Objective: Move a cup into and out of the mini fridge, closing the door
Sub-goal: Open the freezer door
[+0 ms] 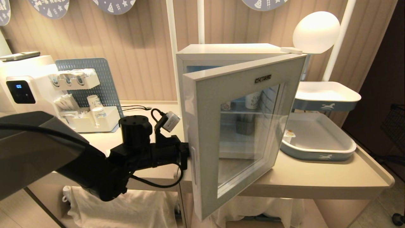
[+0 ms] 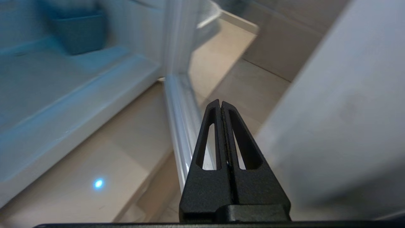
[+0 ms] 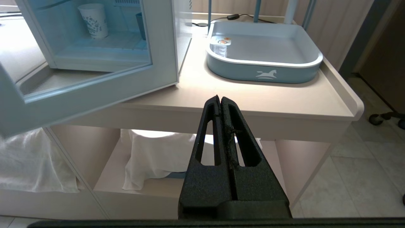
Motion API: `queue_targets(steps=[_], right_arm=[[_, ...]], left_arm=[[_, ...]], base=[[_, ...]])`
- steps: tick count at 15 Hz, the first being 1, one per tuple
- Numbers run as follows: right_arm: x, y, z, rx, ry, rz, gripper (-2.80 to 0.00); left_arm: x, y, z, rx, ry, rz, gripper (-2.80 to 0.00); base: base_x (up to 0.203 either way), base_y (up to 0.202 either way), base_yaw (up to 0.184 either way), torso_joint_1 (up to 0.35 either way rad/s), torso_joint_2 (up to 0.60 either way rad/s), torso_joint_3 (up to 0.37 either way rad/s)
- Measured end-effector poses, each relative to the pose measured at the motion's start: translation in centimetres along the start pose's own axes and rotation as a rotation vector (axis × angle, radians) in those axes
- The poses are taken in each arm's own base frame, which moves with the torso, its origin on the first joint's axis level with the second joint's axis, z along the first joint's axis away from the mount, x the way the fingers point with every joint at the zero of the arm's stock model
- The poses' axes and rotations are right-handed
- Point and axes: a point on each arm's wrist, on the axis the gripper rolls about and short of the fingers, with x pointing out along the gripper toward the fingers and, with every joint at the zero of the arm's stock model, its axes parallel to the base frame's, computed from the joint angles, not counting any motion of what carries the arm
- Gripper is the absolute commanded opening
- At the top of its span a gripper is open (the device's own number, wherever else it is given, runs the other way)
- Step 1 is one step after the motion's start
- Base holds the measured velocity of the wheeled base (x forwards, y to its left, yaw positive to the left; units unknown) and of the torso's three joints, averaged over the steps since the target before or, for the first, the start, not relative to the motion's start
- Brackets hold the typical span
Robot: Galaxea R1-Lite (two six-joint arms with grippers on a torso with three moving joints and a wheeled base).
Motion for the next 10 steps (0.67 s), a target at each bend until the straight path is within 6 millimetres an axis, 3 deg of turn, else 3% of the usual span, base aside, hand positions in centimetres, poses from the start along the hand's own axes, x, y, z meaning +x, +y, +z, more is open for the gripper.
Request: queue_targets(steps=[7,10], right_arm=[[0.0,0.0,0.0,0.000,0.001,0.000,-2.80],[0.0,0.0,0.0,0.000,0.001,0.001,-2.80]], left_arm=[[5.3,-8.3,-1.1,0.012,0.079,-0.260,-2.80],[6.5,-11.6,-1.7,0.018,0.109,-0.354,-2.80]], base=[[0.000,0.000,0.000,0.000,0.00,0.000],[0.000,0.000,0.000,0.000,0.00,0.000]])
